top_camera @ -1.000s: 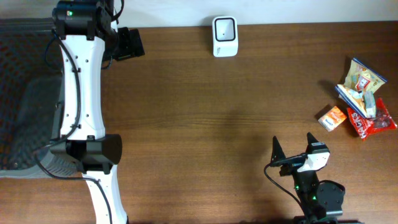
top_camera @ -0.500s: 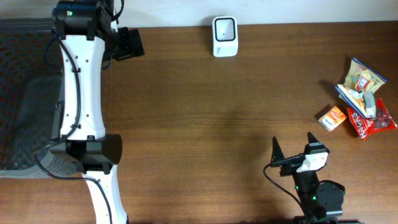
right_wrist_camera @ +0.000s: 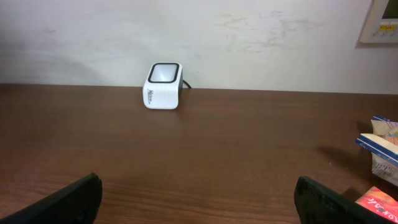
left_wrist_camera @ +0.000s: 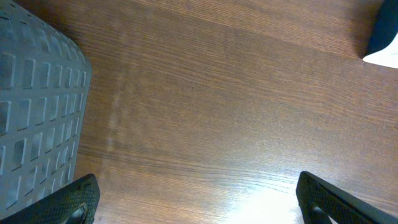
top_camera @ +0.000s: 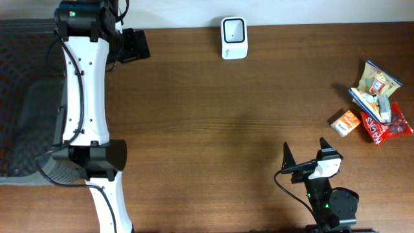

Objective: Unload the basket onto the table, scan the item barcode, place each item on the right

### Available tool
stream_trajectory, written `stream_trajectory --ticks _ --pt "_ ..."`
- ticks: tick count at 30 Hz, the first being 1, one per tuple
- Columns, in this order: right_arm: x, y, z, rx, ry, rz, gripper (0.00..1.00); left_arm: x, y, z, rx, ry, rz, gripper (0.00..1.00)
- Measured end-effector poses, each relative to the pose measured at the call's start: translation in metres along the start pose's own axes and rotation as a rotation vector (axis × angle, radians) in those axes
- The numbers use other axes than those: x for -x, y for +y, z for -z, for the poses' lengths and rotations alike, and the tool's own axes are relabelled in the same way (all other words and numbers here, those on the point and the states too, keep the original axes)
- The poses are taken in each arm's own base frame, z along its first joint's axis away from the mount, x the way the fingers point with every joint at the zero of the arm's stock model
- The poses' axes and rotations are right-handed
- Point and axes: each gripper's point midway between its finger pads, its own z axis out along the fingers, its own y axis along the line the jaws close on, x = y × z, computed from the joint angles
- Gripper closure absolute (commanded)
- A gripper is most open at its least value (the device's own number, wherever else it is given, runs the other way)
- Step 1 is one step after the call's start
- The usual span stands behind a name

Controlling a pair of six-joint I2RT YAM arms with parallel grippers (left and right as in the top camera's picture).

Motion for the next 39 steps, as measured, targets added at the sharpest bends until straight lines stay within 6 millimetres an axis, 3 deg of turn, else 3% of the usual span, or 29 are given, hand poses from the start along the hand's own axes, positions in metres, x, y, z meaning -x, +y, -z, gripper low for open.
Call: stream_trajectory --ticks 6,10,12,14,19,25,27,30,35,39 --pt "0.0 0.0 0.0 0.0 0.0 0.0 0.02 -0.002 -0.001 0.0 0.001 0.006 -0.005 0.01" --pt "0.0 0.0 0.0 0.0 0.0 0.0 0.02 -0.002 -0.02 0.003 -0.022 -0.033 -0.109 0.01" --pt "0.0 0.0 0.0 0.0 0.0 0.0 0.02 -0.007 -0.04 0.026 -0.072 -0.152 -0.235 0.01" --pt "0.0 0.0 0.0 0.0 -0.001 0.001 0.02 -0.016 -0.046 0.044 -0.101 -0.244 -0.3 0.01" --pt "0.0 -0.001 0.0 -0.004 -0.002 0.0 0.02 -0.083 -0.024 0.07 -0.138 -0.43 -0.409 0.01" --pt "0.001 -0.001 0.0 -0.005 -0.003 0.001 0.02 -0.18 0.024 0.096 -0.175 -0.684 -0.429 0.01" --pt "0.001 -0.001 0.0 -0.005 -0.003 0.001 0.02 -0.205 0.037 0.102 -0.184 -0.763 -0.424 0.01" --pt "0.0 -0.001 0.0 -0.005 -0.002 0.001 0.02 -0.221 0.045 0.091 -0.18 -0.803 -0.415 0.01" --pt "0.0 -0.001 0.0 -0.005 -0.002 0.001 0.02 -0.219 0.053 0.056 -0.187 -0.942 -0.361 0.01" --pt "0.0 -0.001 0.0 -0.005 -0.002 0.0 0.02 -0.216 0.05 0.043 -0.216 -1.035 -0.357 0.01"
